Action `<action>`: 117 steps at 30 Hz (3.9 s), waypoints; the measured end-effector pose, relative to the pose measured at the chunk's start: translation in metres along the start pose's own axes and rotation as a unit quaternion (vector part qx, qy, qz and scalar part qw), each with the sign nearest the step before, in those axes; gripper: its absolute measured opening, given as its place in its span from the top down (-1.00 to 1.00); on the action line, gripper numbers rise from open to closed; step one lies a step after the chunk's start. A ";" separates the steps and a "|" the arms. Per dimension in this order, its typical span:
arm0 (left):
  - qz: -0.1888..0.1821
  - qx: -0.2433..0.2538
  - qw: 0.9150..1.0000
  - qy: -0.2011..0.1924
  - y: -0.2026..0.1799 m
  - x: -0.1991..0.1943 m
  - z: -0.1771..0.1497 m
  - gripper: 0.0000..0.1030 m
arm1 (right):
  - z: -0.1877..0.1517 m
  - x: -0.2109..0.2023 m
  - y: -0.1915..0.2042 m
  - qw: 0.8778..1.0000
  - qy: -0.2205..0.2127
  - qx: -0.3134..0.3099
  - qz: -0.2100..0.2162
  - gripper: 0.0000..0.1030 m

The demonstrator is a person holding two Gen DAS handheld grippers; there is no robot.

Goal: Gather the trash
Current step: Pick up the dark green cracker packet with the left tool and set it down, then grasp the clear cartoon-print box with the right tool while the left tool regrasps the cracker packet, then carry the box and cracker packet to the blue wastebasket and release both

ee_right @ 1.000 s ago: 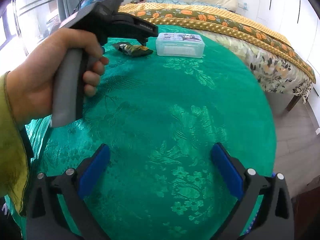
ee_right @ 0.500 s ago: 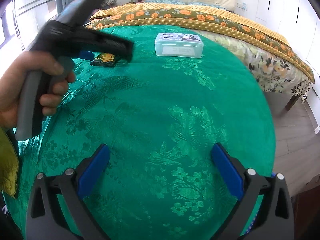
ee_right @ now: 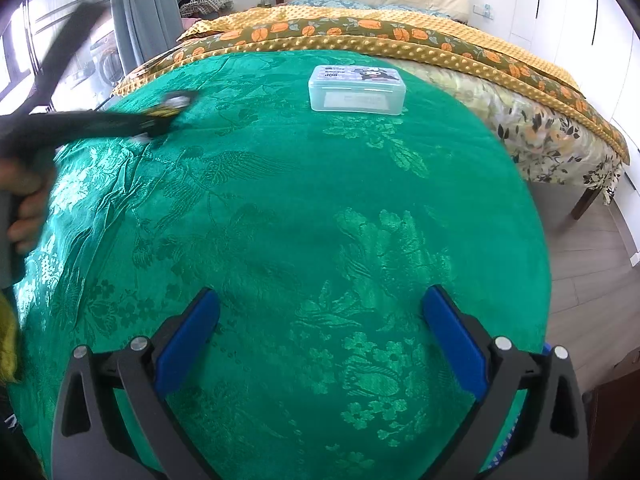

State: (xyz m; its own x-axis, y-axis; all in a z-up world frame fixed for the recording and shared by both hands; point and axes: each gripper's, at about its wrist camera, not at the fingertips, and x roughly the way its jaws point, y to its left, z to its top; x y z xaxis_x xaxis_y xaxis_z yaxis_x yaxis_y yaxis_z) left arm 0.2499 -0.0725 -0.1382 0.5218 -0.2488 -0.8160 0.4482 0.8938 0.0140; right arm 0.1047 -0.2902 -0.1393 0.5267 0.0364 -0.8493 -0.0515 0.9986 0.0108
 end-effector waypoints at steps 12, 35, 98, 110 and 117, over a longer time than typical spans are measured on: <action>0.012 -0.028 1.000 -0.002 0.046 -0.029 -0.071 -0.43 | 0.007 0.004 -0.002 1.000 0.010 -0.009 0.006 -0.91; 0.013 -0.030 0.999 0.002 0.045 -0.021 -0.074 -0.89 | 0.136 0.038 0.005 0.959 -0.014 -0.106 0.264 -0.91; 0.001 0.012 1.000 0.029 0.052 -0.019 -0.054 -0.29 | 0.086 0.033 0.039 0.991 0.128 0.050 -0.008 -0.23; -0.073 0.010 0.997 0.001 0.019 -0.051 -0.054 0.31 | 0.061 -0.027 0.031 0.995 0.077 0.052 0.042 -0.22; -0.158 0.057 0.986 0.000 -0.063 -0.075 -0.063 0.32 | 0.005 -0.078 -0.016 0.990 0.050 0.119 0.060 -0.23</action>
State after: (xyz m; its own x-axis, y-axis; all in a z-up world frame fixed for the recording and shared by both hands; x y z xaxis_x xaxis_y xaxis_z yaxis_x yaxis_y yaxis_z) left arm 0.1369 -0.0866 -0.1145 0.3425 -0.5081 -0.7903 0.6675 0.7235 -0.1759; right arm 0.0686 -0.3091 -0.0710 0.4409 0.1627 -0.8827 0.1000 0.9684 0.2284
